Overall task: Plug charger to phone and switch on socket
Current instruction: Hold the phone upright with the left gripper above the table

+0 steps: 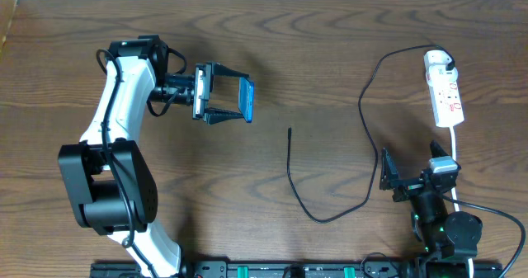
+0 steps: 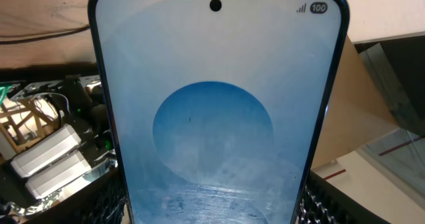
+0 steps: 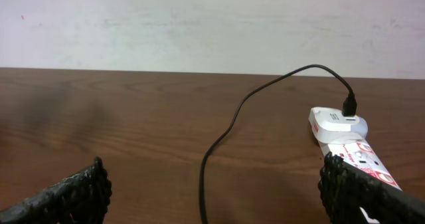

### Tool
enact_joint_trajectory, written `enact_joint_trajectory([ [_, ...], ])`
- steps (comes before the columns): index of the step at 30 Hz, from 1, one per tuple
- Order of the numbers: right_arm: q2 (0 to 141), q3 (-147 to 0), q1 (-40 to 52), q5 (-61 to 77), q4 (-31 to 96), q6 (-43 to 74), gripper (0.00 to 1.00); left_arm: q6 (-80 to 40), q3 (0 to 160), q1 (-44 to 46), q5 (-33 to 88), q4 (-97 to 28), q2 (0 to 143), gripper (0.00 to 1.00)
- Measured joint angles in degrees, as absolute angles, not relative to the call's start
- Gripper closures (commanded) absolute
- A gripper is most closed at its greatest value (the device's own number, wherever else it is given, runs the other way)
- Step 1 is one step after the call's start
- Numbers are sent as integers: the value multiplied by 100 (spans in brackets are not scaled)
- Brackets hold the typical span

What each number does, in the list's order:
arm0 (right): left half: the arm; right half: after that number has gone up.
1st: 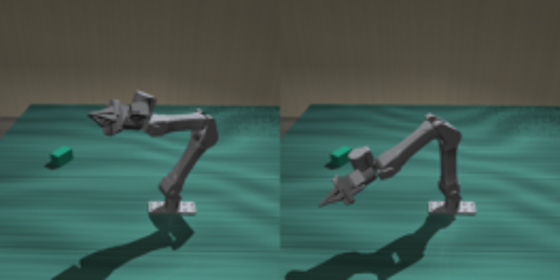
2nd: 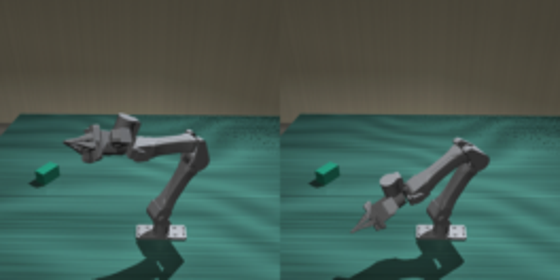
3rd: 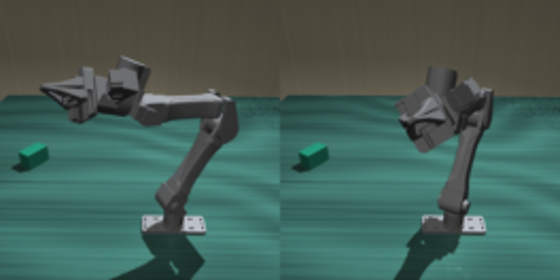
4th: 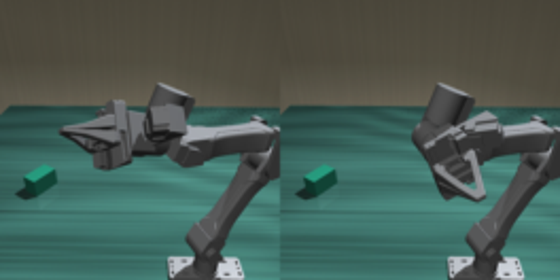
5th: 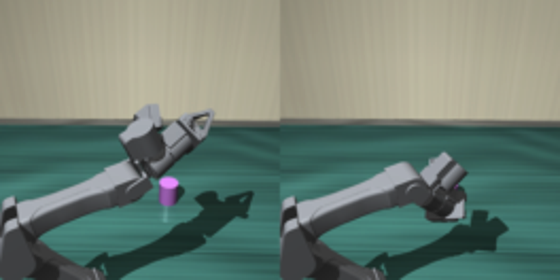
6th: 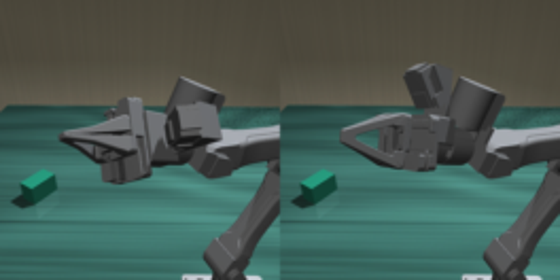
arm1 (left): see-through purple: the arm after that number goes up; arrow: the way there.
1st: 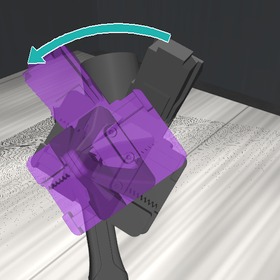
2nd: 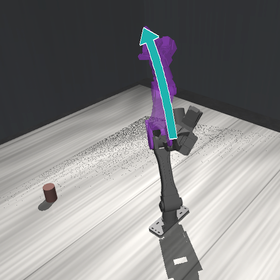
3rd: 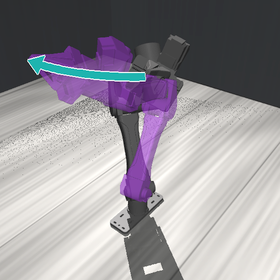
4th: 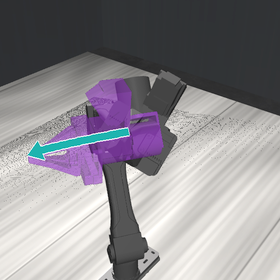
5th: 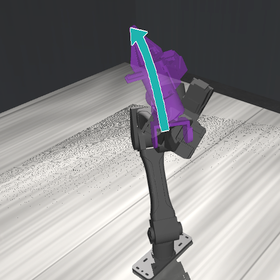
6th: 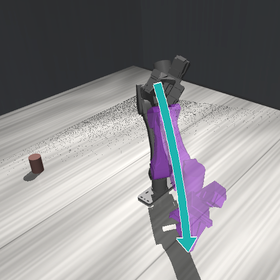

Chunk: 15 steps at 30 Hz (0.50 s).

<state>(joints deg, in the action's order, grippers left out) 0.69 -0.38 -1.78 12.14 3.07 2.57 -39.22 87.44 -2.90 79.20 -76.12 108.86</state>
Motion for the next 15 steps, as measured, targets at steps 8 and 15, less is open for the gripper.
enact_joint_trajectory([
  [8, 69, -38, -178, 1214, 305, 259, 1, -3922, 8744, -290, 7920, -7612, 10886, 93],
  [15, 69, -38, -178, 1214, 305, 259, 1, -3922, 8744, -290, 7920, -7612, 10886, 93],
])
